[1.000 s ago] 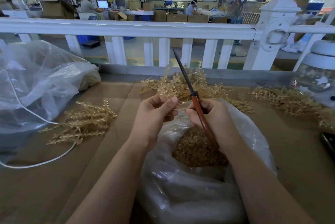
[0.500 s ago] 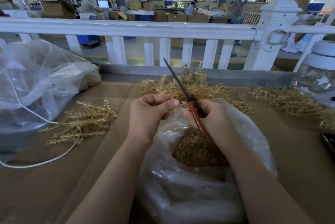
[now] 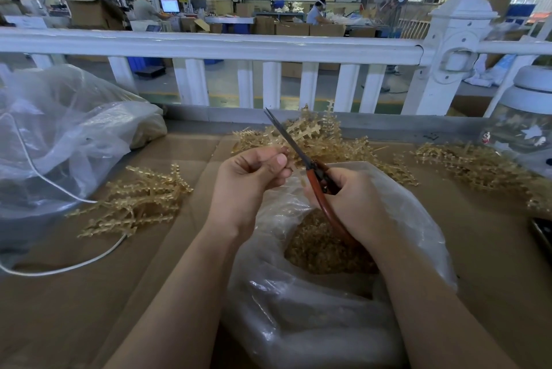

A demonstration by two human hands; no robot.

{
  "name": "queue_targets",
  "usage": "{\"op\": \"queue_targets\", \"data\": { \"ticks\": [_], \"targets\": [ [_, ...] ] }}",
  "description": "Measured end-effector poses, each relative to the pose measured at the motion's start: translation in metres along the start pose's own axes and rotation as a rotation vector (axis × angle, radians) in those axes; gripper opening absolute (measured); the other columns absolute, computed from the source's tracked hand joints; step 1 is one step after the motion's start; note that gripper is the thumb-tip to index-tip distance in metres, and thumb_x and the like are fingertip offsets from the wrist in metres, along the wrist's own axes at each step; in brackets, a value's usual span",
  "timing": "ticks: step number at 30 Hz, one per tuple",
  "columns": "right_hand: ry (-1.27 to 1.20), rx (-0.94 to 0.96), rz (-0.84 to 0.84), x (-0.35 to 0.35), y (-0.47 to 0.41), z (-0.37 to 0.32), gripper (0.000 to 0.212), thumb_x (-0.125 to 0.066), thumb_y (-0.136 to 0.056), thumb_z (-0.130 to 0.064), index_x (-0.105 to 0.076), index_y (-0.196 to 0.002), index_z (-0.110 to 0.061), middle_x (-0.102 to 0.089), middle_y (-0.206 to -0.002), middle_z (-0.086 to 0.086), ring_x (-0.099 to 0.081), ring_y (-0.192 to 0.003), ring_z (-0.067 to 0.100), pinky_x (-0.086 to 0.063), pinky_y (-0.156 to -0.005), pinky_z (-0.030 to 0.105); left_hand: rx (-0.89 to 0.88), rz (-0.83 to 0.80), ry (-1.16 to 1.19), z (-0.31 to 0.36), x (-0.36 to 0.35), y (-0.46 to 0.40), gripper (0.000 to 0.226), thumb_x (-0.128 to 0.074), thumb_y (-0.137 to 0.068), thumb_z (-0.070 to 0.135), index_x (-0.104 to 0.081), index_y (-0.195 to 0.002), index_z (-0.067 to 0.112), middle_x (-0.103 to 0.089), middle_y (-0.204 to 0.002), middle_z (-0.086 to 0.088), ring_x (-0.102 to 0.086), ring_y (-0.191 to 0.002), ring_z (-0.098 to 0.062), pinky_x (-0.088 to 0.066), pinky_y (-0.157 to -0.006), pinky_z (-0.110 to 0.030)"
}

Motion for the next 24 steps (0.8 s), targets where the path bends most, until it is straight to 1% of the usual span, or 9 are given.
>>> {"op": "queue_targets", "data": {
  "ticks": [3, 6, 8, 10, 12, 13, 16, 19, 24],
  "targets": [
    [-0.014, 0.013, -0.026, 0.002, 0.003, -0.003, 0.031, -0.071, -0.074, -0.064, -0.070, -0.084, -0.035, -0.071, -0.075, -0.022, -0.067, -0.067, -0.001, -0.052, -0.061, 0.024, 0.044, 0.008, 0.109, 0.001, 0.001, 0.000, 0.006, -0.071, -0.075, 0.014, -0.073, -0.079, 0.010, -0.069, -0.069, -0.003, -0.062, -0.065, -0.010, -0.055, -0.069, -0.020],
    [0.020, 0.035, -0.052, 0.001, 0.004, -0.007, 0.044, -0.066, -0.065, -0.077, -0.067, -0.085, -0.037, -0.069, -0.081, -0.027, -0.065, -0.076, -0.004, -0.049, -0.065, 0.025, 0.060, -0.006, 0.168, 0.002, 0.002, 0.000, 0.005, -0.071, -0.072, 0.016, -0.077, -0.072, 0.015, -0.068, -0.068, -0.001, -0.061, -0.062, -0.007, -0.054, -0.068, -0.018],
    [0.060, 0.062, -0.056, 0.001, 0.005, -0.009, 0.047, -0.064, -0.065, -0.080, -0.063, -0.084, -0.037, -0.066, -0.081, -0.029, -0.062, -0.075, -0.004, -0.046, -0.064, 0.023, 0.050, -0.021, 0.160, 0.002, 0.003, -0.001, 0.007, -0.071, -0.073, 0.016, -0.077, -0.072, 0.016, -0.068, -0.070, 0.000, -0.060, -0.063, -0.006, -0.054, -0.069, -0.017],
    [0.145, 0.108, -0.028, 0.004, 0.007, -0.011, 0.049, -0.060, -0.068, -0.082, -0.058, -0.081, -0.035, -0.063, -0.077, -0.027, -0.059, -0.073, -0.005, -0.041, -0.057, 0.014, 0.037, -0.023, 0.147, 0.002, 0.004, 0.000, 0.007, -0.070, -0.074, 0.016, -0.077, -0.072, 0.016, -0.066, -0.070, -0.001, -0.058, -0.064, -0.007, -0.053, -0.070, -0.018],
    [0.299, 0.200, 0.069, 0.011, 0.010, -0.016, 0.050, -0.057, -0.072, -0.084, -0.056, -0.080, -0.035, -0.059, -0.067, -0.018, -0.056, -0.079, -0.012, -0.041, -0.058, 0.005, 0.023, -0.024, 0.135, 0.003, 0.005, 0.000, 0.008, -0.069, -0.076, 0.016, -0.075, -0.071, 0.017, -0.060, -0.067, 0.000, -0.054, -0.064, -0.008, -0.050, -0.069, -0.019],
    [0.374, 0.238, 0.112, 0.014, 0.011, -0.019, 0.051, -0.055, -0.073, -0.084, -0.058, -0.083, -0.034, -0.055, -0.064, -0.019, -0.056, -0.079, -0.013, -0.040, -0.058, 0.003, 0.018, -0.024, 0.133, 0.003, 0.005, 0.000, 0.008, -0.068, -0.076, 0.016, -0.075, -0.071, 0.017, -0.057, -0.065, 0.001, -0.052, -0.064, -0.008, -0.049, -0.069, -0.018],
    [0.415, 0.221, 0.118, 0.014, 0.012, -0.024, 0.066, -0.045, -0.069, -0.090, -0.060, -0.092, -0.031, -0.059, -0.077, -0.021, -0.056, -0.071, -0.006, -0.037, -0.054, 0.008, 0.042, -0.016, 0.156, 0.003, 0.005, 0.000, 0.011, -0.067, -0.075, 0.015, -0.076, -0.069, 0.017, -0.055, -0.063, 0.002, -0.051, -0.063, -0.007, -0.048, -0.069, -0.019],
    [0.418, 0.239, 0.143, 0.014, 0.012, -0.027, 0.073, -0.036, -0.066, -0.093, -0.060, -0.090, -0.028, -0.057, -0.075, -0.019, -0.054, -0.069, -0.004, -0.036, -0.054, 0.011, 0.113, -0.019, 0.216, 0.001, 0.004, 0.000, 0.009, -0.069, -0.073, 0.015, -0.076, -0.069, 0.015, -0.060, -0.062, 0.003, -0.054, -0.061, -0.006, -0.050, -0.069, -0.018],
    [0.417, 0.274, 0.156, 0.014, 0.013, -0.029, 0.079, -0.033, -0.068, -0.095, -0.063, -0.090, -0.025, -0.059, -0.076, -0.017, -0.057, -0.068, 0.002, -0.042, -0.056, 0.013, 0.202, -0.036, 0.262, -0.001, 0.007, 0.000, 0.004, -0.070, -0.069, 0.015, -0.074, -0.067, 0.016, -0.064, -0.062, 0.003, -0.057, -0.058, -0.005, -0.048, -0.061, -0.016]
  ]
}}
Point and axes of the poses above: each hand's wrist, its own y-axis away from the middle knuckle, its own x-axis out of the back of the hand, z = x × y, the point moved 3 cm from there along -y, towards the middle knuckle
